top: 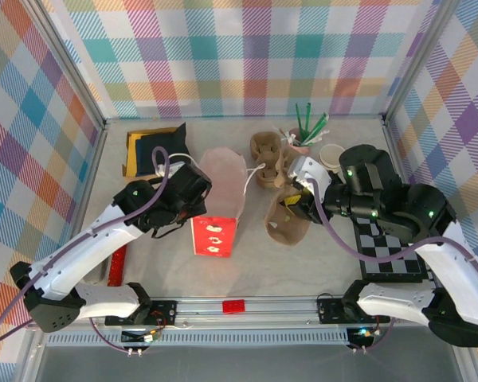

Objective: Pack the takeout coffee

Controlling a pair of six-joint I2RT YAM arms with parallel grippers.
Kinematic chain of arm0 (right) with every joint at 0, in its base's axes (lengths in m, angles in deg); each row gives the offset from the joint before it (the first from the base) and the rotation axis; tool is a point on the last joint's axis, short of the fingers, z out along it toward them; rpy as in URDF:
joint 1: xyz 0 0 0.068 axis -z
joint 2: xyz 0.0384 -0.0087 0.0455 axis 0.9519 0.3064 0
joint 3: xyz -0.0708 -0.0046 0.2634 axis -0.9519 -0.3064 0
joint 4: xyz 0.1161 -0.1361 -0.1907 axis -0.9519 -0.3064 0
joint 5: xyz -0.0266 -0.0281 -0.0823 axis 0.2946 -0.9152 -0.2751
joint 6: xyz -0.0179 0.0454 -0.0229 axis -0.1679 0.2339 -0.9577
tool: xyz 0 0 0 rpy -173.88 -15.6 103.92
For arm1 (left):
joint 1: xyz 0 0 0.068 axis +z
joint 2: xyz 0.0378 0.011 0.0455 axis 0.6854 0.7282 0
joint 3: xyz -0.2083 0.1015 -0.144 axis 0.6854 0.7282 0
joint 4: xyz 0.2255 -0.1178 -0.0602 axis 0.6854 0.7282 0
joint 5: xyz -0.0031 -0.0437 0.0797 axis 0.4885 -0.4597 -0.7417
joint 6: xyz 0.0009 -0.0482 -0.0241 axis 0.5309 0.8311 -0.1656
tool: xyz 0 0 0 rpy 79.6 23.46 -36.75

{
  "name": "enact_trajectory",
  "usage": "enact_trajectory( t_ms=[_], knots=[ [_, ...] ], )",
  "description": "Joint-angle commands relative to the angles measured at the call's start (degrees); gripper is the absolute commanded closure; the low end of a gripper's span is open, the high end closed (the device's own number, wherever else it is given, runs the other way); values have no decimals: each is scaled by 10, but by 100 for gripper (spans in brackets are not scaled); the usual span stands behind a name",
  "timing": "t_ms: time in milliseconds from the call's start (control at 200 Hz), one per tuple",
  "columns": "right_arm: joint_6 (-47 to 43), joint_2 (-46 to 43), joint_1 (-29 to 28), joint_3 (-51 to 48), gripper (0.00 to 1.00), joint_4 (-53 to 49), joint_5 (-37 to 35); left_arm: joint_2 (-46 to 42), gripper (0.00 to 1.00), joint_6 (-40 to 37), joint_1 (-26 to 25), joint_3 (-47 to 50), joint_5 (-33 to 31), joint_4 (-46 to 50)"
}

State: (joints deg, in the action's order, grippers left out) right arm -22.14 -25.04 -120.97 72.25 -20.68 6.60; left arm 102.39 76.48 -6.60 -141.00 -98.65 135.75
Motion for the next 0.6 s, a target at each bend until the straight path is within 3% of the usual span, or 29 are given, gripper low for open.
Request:
enact_trajectory(
  t_ms=[0, 125, 240, 395, 595],
  knots=[
    [17, 12, -4, 21, 69, 0, 14, -15, 80, 24, -5, 4, -11, 15],
    [20, 34, -4, 45, 69, -1, 21, -19, 71, 28, -5, 13, 6, 5],
    [18, 57, -5, 77, 69, -3, 31, -28, 52, 28, -5, 21, 11, 1],
    [6, 92, -11, 125, 68, -3, 46, -39, 37, 21, -6, 4, -17, 33],
    [1, 158, -31, 191, 68, 3, 54, -64, 30, 6, -6, 3, -42, 50]
  ],
)
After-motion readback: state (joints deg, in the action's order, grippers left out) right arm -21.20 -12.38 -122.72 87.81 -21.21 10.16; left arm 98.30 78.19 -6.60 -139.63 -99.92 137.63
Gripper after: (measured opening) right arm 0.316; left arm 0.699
